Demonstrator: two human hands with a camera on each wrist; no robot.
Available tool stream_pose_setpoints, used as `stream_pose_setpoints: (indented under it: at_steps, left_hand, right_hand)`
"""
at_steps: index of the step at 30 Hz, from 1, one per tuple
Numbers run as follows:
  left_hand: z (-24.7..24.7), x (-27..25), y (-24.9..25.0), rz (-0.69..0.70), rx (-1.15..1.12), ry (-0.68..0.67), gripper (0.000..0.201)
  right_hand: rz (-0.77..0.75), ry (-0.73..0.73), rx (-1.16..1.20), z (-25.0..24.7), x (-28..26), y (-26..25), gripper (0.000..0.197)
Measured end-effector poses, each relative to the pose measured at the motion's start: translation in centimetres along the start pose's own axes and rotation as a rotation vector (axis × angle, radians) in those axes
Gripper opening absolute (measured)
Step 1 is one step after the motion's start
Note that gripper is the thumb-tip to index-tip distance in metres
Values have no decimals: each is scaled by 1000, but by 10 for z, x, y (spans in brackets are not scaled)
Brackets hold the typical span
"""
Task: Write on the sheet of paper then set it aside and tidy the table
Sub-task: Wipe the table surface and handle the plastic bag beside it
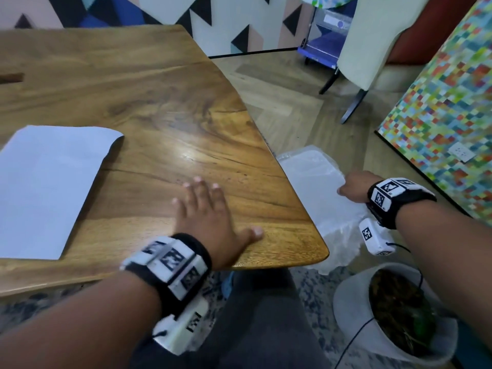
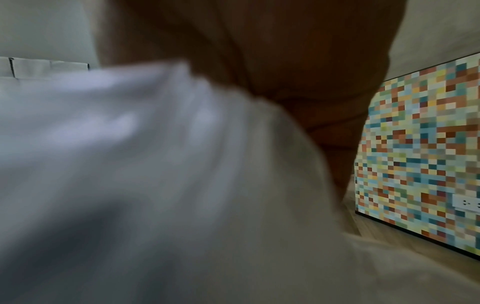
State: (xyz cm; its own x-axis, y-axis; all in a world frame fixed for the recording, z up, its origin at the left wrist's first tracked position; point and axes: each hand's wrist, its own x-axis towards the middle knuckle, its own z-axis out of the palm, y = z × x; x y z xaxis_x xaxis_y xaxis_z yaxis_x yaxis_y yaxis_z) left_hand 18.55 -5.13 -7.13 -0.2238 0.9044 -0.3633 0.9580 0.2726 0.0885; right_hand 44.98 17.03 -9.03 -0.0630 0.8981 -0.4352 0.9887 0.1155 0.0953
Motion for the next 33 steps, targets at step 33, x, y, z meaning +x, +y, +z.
stream_pose_setpoints:
  at_steps: [33]
  left_hand:
    - [-54,25,24,184,-163,-83,112]
  right_hand:
    - [-9,16,4,-9,10,2,41]
